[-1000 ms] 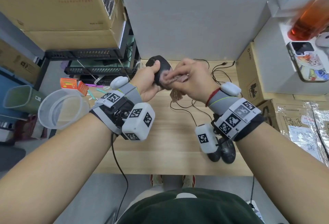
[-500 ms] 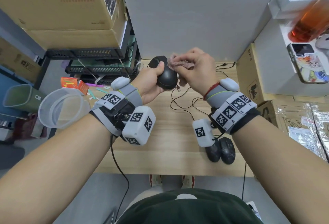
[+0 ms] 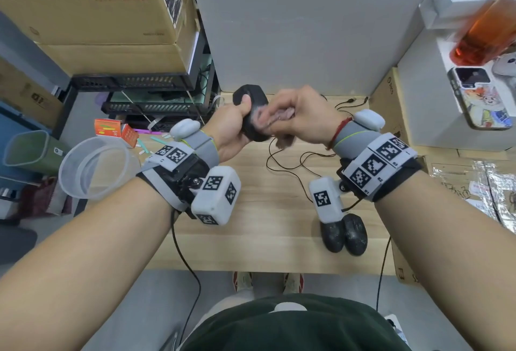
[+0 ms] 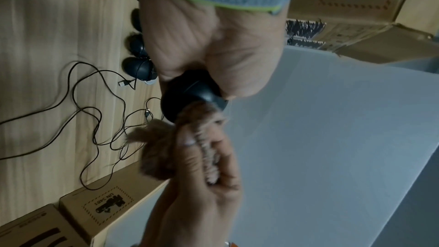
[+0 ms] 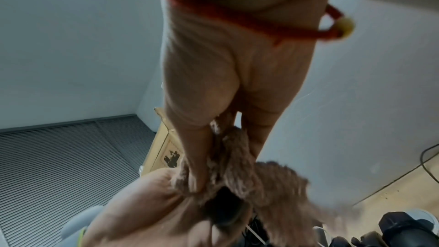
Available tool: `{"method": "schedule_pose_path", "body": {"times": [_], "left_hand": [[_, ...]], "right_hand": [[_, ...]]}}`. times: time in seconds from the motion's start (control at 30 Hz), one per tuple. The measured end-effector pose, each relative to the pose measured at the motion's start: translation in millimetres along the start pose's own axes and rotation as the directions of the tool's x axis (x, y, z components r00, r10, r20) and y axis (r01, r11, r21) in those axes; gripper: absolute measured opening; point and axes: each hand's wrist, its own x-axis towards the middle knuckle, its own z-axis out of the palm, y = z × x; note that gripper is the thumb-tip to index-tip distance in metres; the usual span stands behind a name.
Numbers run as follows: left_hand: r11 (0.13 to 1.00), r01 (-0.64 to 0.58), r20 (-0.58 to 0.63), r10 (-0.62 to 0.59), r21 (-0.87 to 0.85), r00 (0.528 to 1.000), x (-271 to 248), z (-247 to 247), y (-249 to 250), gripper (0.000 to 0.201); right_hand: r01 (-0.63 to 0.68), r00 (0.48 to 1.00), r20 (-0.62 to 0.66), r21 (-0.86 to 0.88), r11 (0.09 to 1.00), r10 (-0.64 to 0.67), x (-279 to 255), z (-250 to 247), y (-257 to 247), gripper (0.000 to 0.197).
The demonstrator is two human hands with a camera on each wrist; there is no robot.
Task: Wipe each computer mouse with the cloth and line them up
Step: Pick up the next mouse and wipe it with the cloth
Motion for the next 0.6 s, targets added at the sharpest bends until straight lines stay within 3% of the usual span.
{"method": "schedule_pose_path", "body": {"times": [0.07,0.13,0.23,0.33,0.4,0.47,0.53,0.6], "left_hand": [[1.000,-0.013,-0.005,0.013,0.007,1.000,-3.3,-1.8,5.4,0.033],[0.999,-0.028,0.043,0.027,0.024,0.999,-8.1,-1.5,7.2,0.029],[0.999,0.018,0.173,-0.023,0.033,0.985,-12.6,3.6,3.0,0.034],[0.999,0.049,0.166,-0.046,-0.015,0.985,-11.3,8.9,-2.3,0.041],[0.998,0.048,0.125,-0.044,-0.033,0.991,-11.7,9.6,-1.4,0.042],[0.998,0.059,0.112,-0.058,-0.014,0.992,-10.1,5.8,0.4,0.053],[0.995,0.086,0.172,-0.092,0.042,0.981,-10.1,-0.2,1.4,0.073],[0.992,0.048,0.255,-0.077,0.119,0.964,-12.4,-1.5,1.7,0.085]], "right_hand": [[0.033,0.997,0.064,0.017,0.999,-0.034,-6.9,2.4,0.7,0.015],[0.018,0.997,-0.081,0.053,0.998,-0.014,-3.1,-0.7,6.5,0.019],[0.011,0.949,-0.311,0.197,0.980,0.051,9.5,-5.9,15.8,0.016],[0.058,0.915,-0.400,0.258,0.965,0.052,12.6,-1.2,18.6,0.012],[0.046,0.935,-0.349,0.317,0.947,0.071,5.0,4.1,16.9,0.014],[0.044,0.979,-0.203,0.378,0.925,0.036,-4.2,9.1,18.2,0.014],[0.049,0.995,-0.096,0.427,0.903,-0.008,-11.1,12.5,18.2,0.014],[0.052,0.997,-0.072,0.472,0.880,-0.020,-9.9,10.9,18.4,0.015]]}}
